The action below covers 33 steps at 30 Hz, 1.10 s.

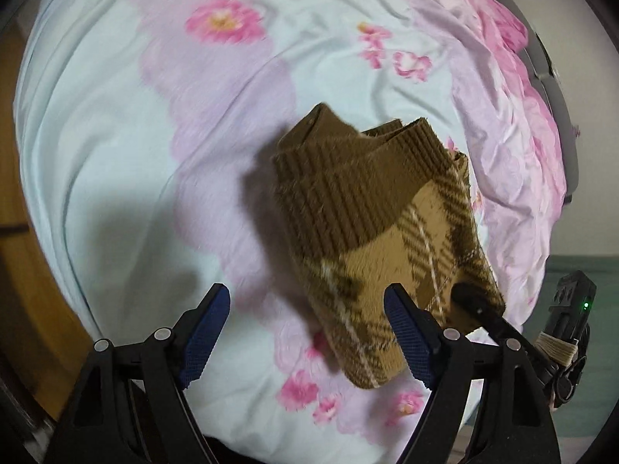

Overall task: Fold small clothes
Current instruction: 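Grasp the folded sweater bundle with both grippers and lift it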

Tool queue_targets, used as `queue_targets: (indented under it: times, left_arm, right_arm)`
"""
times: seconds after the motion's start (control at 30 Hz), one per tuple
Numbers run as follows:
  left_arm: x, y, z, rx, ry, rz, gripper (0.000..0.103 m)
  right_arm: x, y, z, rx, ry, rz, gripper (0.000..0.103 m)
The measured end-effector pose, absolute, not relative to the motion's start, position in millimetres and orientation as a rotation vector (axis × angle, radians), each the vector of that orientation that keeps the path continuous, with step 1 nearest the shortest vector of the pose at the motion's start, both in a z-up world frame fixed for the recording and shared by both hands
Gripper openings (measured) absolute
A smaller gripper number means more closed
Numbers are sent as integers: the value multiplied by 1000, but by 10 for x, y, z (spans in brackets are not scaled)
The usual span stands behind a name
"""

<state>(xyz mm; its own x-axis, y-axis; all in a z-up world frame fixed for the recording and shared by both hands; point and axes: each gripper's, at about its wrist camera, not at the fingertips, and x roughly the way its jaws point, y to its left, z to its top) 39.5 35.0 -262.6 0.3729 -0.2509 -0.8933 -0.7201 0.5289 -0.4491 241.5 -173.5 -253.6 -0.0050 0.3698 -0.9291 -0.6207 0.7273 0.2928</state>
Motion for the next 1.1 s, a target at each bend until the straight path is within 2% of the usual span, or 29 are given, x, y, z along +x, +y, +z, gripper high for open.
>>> queue_targets:
  times: [0.03,0.07,0.1,0.17,0.33,0.43,0.8,0.97,1.03,1.07,1.1]
  left_arm:
    - [424,350,-2625,-998,1196,385,82]
    - [441,352,-2627,-984,1200,390,82]
    - [455,358,-2635,-969,1202,396,82]
    - [476,386,-2666,-962,1206,400,84]
    - [466,496,-2816,-1004,1193,407,86]
    - [486,527,-2902,-1022,1177,375,92]
    - [720,577,-3160,-1128,1109,259,95]
    - [929,632,-3456,-1260,1108,222,97]
    - [984,637,-3522,-1312,1095,242,95]
    - [998,627,-3525,-1330,1084,242,84]
    - [1015,617,-3511,-1349,1077,243,77]
  right_arm:
    - [2431,-1763,-2589,-221,1388,768,39]
    - [2429,-1790,-2622,-220,1396,745,48]
    - [2415,-1823,-2650,-221,1395,719,66]
    - [2432,-1900,-2657,-190,1394,673,80]
    - [2542,-2029,-2779,-34,1461,674,80]
    - [2601,-2096,-2961,44,1502,670,87]
    - [2742,-2093,-3424,168,1591,672,87]
    - [2801,-2152,-3485,203,1603,707,86]
    - [2842,-2146,-3524,235,1605,697,85]
    - [2856,-2104,-3531,248,1608,689,85]
    - [2864,-2102,-3539,263,1609,675,84]
